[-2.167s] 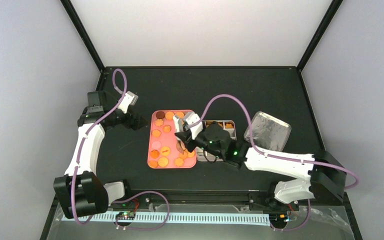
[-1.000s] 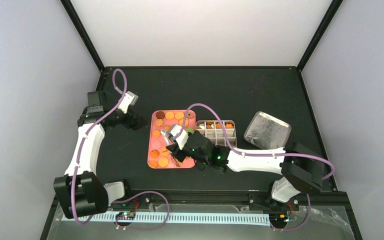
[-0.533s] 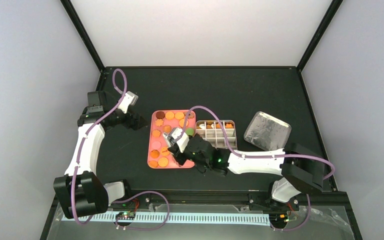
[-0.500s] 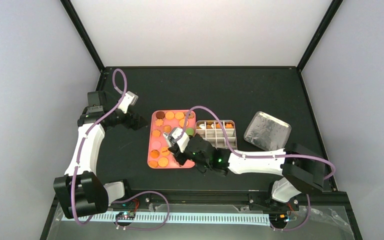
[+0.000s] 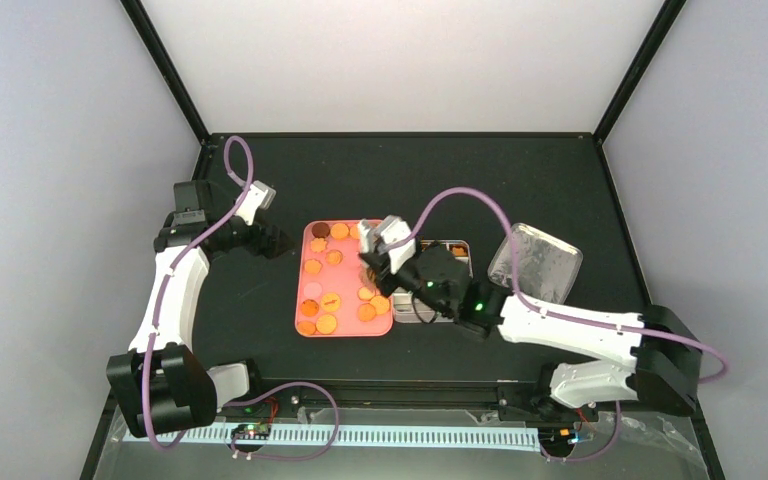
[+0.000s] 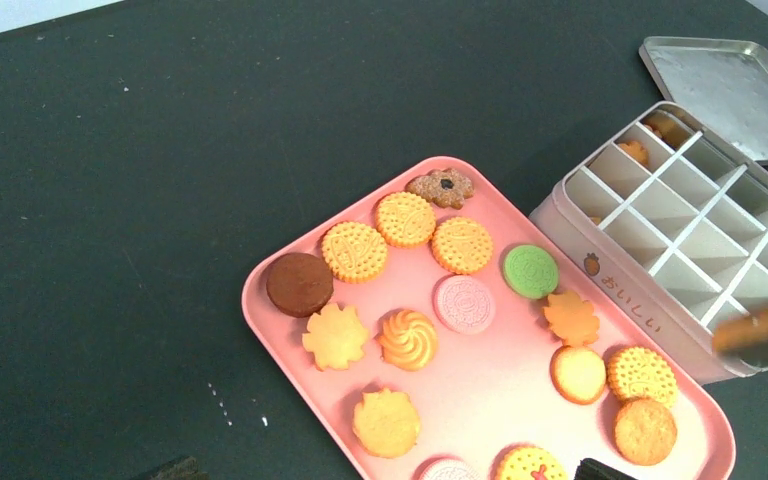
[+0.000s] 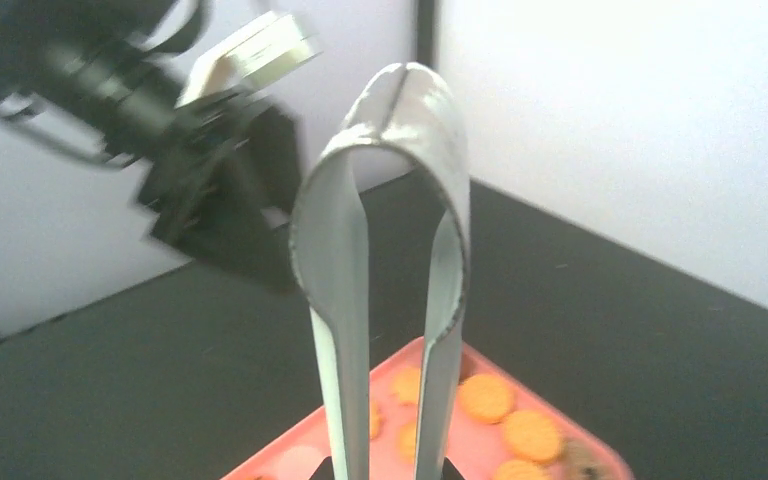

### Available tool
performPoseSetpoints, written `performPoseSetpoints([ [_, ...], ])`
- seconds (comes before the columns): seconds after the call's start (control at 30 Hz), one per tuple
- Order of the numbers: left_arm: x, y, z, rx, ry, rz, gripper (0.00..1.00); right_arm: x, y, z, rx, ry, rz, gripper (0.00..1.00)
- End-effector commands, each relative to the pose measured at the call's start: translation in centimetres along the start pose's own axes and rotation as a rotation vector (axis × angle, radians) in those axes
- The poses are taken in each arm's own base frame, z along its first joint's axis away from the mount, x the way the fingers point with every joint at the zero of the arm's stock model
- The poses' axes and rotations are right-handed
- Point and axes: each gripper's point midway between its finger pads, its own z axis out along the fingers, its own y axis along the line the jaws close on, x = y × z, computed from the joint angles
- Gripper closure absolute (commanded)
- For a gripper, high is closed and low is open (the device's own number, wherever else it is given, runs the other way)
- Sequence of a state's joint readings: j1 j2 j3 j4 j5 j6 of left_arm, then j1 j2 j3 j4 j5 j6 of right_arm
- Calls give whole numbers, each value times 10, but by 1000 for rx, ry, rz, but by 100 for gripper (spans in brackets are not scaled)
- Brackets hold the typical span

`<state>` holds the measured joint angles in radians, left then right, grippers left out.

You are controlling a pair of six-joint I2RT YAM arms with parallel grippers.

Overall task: Pack the cookies
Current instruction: Pick up the fake cookies from the plate, then place the fake cookies in the empty pocket of the box.

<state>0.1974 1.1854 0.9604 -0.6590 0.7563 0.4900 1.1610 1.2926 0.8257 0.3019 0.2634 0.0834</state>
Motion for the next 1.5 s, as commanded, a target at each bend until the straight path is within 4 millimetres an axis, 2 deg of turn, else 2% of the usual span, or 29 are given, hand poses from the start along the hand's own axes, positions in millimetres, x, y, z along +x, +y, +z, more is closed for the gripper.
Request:
performPoseSetpoints([
  [0.0,-15,-3,-11,-5,-35,40,1,-19,-60,-18,150,-57,-3,99],
  [0.17,-14,-2,-10,-5,-33,39,1,3,-112,-32,262,-11,2,99],
  [0.23,-13,-3,-10,-1,-32,38,2,11,-125,-37,291,5,1,98],
  [0.33,-13,-2,-9,2,-33,35,2,17,-134,-39,309,17,0,97],
  [0.6,-14,-2,-9,-1,-34,37,2,27,-140,-34,317,44,-6,93],
  [0.8,-13,-2,-8,4,-33,32,1,31,-137,-30,295,45,8,85],
  [1.1,-13,-3,-9,3,-35,36,2,25,-137,-26,291,35,13,73],
  [1.3,-12,-3,-8,2,-30,35,2,19,-137,-32,299,15,15,71],
  [1.47,-12,-2,-8,4,-33,35,1,1,-121,-35,225,-16,10,71],
])
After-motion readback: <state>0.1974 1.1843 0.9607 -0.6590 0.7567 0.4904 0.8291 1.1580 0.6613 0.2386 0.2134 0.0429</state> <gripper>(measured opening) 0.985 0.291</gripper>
